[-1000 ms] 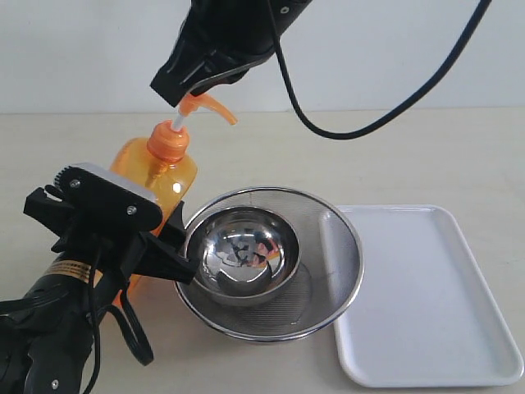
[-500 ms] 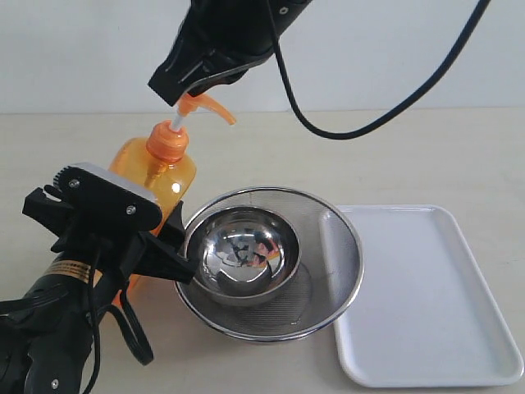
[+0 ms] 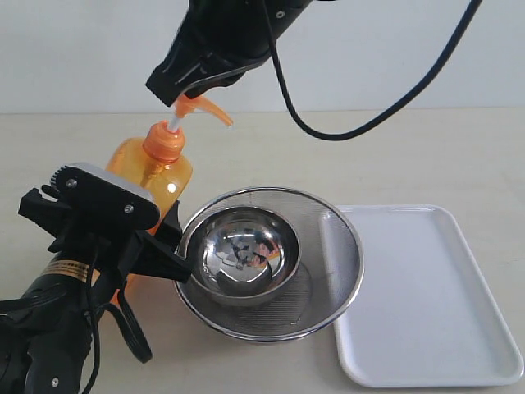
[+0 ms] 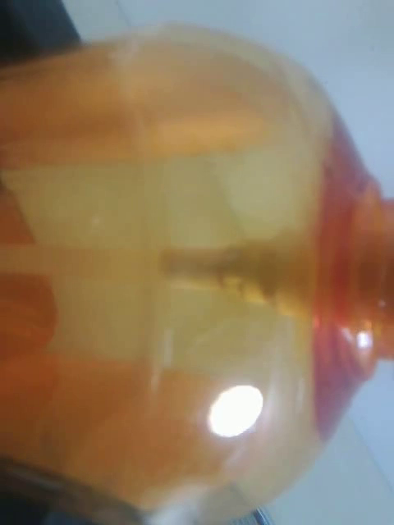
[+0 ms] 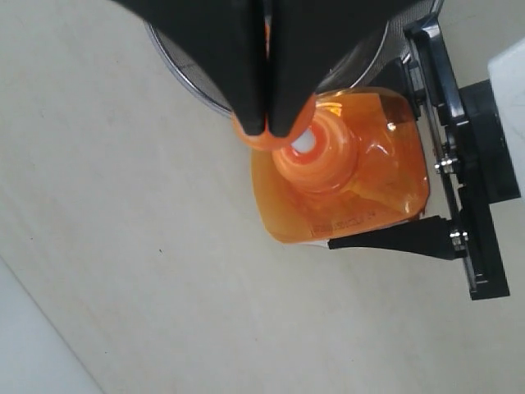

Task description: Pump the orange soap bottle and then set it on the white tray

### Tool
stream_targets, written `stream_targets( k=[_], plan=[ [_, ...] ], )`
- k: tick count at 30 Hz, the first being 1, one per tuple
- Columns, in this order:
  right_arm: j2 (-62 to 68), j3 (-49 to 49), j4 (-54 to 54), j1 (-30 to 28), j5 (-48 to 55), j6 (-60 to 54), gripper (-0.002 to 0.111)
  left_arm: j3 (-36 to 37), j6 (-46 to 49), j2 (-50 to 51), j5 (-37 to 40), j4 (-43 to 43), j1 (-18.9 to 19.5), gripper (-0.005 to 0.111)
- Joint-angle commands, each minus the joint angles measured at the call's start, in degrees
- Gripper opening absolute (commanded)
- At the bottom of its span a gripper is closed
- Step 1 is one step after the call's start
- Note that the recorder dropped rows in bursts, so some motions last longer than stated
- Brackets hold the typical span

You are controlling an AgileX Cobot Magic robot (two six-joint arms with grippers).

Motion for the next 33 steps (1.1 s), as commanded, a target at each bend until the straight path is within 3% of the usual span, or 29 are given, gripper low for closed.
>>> stream_targets(
  k=[1,23,33],
  plan=[
    [1.99,1.42,0.98,0.18,3.78,-0.51,0.000,-0.57,-1.63,-0.30,-2.45,2.75,-0.26,0.005],
    [1.89,1.42,0.82,0.18,3.23,-0.53,0.000,-0.57,-1.63,-0.30,-2.45,2.75,-0.26,0.005],
    [-1.22,-5.26,-5.15,0.18,3.10,0.26,0.000,-0.57,-1.63,-0.30,-2.45,2.75,-0.26,0.005]
  ],
)
